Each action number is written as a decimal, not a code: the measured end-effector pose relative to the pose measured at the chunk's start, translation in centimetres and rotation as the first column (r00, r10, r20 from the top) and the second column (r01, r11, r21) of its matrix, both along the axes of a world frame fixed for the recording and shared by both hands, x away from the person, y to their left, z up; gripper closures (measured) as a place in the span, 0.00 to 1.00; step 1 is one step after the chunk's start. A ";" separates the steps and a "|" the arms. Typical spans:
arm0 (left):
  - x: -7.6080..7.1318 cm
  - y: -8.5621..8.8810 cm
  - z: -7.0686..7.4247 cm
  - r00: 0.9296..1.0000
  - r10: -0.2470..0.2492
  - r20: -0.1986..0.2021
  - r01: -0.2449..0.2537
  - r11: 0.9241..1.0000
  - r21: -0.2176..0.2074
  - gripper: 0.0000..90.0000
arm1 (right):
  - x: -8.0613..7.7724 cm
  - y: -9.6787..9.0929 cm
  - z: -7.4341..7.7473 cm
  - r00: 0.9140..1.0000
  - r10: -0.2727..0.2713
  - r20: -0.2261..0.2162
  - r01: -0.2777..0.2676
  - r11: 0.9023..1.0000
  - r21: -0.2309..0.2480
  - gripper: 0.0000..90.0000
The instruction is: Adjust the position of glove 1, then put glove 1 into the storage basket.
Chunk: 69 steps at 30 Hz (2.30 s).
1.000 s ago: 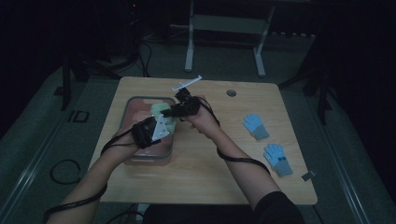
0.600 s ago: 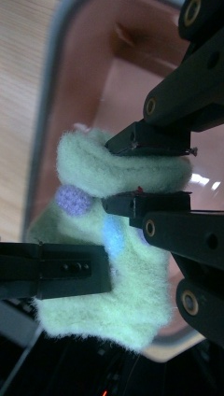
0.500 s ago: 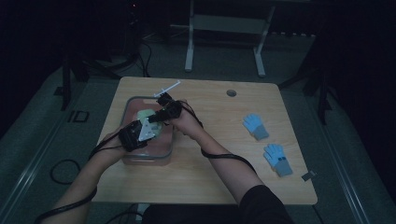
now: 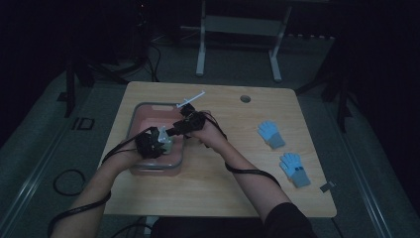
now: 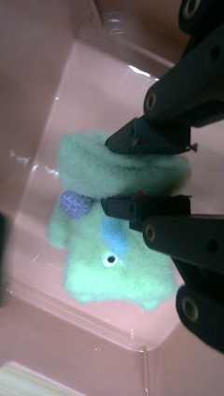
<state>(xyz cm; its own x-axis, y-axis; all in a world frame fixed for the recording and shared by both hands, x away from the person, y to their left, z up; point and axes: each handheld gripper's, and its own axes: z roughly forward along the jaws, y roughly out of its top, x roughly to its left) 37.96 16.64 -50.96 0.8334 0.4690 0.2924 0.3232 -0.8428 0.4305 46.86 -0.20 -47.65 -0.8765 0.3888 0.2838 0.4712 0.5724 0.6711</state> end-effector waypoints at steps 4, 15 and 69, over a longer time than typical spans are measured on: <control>-0.5 0.2 0.9 0.999 0.046 0.010 -0.045 0.998 -0.053 0.46 | -0.9 -2.0 1.0 1.000 0.001 0.021 -0.001 0.999 0.039 0.37; -1.7 -0.3 4.3 0.995 0.099 0.022 -0.091 0.967 -0.240 0.10 | -3.2 -8.0 2.3 0.994 -0.023 0.103 0.012 0.994 0.110 0.20; -5.8 -14.5 -1.8 0.992 -0.129 -0.005 0.107 0.846 -0.523 0.02 | -6.5 -31.4 -2.2 0.879 -0.418 0.228 0.428 0.904 0.008 0.45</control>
<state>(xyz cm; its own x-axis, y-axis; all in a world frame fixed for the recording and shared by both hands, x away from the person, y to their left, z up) 32.20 2.14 -52.73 0.8979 0.4402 -0.0005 0.2610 -0.5314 0.8059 40.37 -31.63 -49.84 -0.6638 0.7437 0.0791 0.5185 0.3814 0.7653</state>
